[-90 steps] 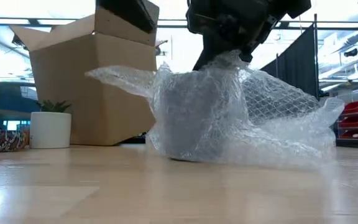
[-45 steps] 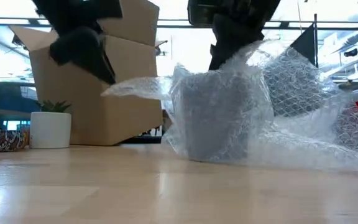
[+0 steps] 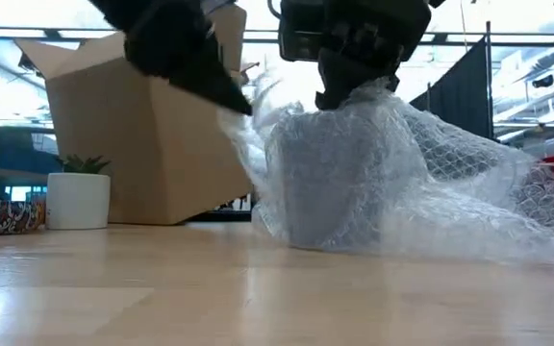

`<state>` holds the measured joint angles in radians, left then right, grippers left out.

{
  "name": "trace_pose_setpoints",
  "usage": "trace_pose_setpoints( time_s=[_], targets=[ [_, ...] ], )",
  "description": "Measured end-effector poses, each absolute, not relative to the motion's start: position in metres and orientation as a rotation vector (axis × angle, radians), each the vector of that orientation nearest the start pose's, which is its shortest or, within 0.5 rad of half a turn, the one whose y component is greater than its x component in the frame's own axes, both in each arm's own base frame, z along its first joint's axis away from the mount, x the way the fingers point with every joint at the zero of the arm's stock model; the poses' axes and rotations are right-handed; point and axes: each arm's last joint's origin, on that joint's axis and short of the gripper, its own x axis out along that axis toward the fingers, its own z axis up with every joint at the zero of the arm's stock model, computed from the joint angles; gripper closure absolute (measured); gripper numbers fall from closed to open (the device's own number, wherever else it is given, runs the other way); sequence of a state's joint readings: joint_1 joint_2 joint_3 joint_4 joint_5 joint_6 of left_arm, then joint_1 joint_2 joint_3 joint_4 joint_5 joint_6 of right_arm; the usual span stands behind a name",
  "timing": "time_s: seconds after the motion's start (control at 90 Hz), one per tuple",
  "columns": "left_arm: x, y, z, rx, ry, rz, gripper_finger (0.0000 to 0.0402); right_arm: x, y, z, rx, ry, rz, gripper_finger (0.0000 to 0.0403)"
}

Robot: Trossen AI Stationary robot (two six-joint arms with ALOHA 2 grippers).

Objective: Wrap mug
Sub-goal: Wrap the blue mug with bubble wrap

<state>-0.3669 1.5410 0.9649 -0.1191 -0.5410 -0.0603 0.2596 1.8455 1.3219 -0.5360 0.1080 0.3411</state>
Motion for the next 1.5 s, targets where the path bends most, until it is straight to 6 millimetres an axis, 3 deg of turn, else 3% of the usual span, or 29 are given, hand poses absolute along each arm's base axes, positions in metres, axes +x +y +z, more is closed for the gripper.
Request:
trace_pose_setpoints(
  time_s=[0.244, 0.489, 0.856, 1.1, 1.256, 1.5],
  targets=[
    [0.312, -0.106, 0.224, 0.209, 0.573, 0.133, 0.0273, 0.364, 0.095, 0.215, 0.14, 1.019, -0.078, 0.0273],
    [0.335, -0.116, 0.198, 0.244, 0.552, 0.054, 0.0273, 0.362, 0.095, 0.221, 0.193, 0.999, -0.098, 0.0273],
    [0.349, -0.122, 0.212, 0.267, 0.527, 0.032, 0.0273, 0.358, 0.094, 0.225, 0.205, 1.016, -0.111, 0.0273],
    [0.349, -0.122, 0.212, 0.268, 0.529, 0.032, 0.0273, 0.334, 0.097, 0.248, 0.239, 1.052, -0.135, 0.0273],
    [0.353, -0.12, 0.203, 0.272, 0.551, 0.037, 0.0273, 0.322, 0.101, 0.271, 0.26, 0.985, -0.107, 0.0273],
    [0.362, -0.122, 0.191, 0.247, 0.533, 0.011, 0.0273, 0.324, 0.109, 0.282, 0.206, 0.869, -0.073, 0.0273]
  ],
)
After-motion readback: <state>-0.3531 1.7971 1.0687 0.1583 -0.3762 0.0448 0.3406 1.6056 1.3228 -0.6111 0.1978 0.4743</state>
